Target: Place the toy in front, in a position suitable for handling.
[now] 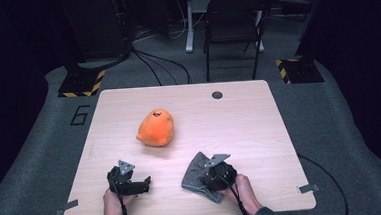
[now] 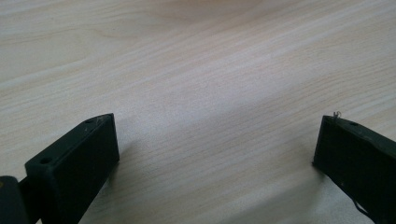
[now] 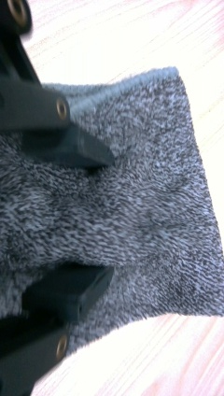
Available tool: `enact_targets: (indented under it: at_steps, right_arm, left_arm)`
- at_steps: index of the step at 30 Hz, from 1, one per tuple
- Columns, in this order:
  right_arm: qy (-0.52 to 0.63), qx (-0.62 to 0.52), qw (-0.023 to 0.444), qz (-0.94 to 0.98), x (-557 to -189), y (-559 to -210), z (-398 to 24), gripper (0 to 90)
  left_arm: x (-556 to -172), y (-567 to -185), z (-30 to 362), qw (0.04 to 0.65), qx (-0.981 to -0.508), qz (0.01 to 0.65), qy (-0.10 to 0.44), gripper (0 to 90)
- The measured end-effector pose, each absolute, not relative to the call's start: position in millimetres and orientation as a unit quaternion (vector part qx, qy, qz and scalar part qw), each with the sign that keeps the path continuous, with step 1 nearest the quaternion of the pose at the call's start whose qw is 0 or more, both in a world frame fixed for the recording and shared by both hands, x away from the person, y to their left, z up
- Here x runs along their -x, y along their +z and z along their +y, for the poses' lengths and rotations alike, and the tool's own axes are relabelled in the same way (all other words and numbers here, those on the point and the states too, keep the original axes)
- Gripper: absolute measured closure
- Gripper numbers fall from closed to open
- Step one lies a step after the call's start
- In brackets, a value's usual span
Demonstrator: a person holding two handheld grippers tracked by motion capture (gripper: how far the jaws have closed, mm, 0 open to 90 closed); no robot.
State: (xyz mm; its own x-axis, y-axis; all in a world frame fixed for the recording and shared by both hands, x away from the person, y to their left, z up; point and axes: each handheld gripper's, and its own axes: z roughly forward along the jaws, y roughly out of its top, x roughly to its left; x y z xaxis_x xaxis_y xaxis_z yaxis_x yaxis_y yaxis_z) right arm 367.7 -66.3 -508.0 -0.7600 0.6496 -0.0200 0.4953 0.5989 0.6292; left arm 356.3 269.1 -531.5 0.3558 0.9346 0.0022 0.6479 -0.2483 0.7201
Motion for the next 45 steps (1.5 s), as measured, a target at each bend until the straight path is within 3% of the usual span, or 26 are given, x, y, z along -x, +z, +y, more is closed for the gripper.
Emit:
enact_targets:
  at_steps: [2, 6, 9, 45]
  right_arm:
    - [0.312, -0.321, 0.124, 0.885, -367.2, -508.0, -66.4, 54.7]
    - [0.318, -0.314, 0.122, 0.886, -366.4, -507.3, -67.3, 69.6]
    - [0.321, -0.317, 0.124, 0.884, -365.5, -506.7, -67.4, 71.8]
    - [0.374, -0.375, 0.154, 0.834, -377.8, -460.8, -132.0, 72.1]
  left_arm:
    - [-356.2, -531.5, 269.2, 0.321, -0.758, 0.522, 0.224, 0.0]
    - [-355.8, -532.1, 269.1, 0.322, -0.757, 0.521, 0.228, 0.0]
    - [-355.5, -532.0, 269.0, 0.321, -0.756, 0.522, 0.228, 0.0]
    - [-356.0, -532.1, 269.2, 0.322, -0.757, 0.521, 0.228, 0.0]
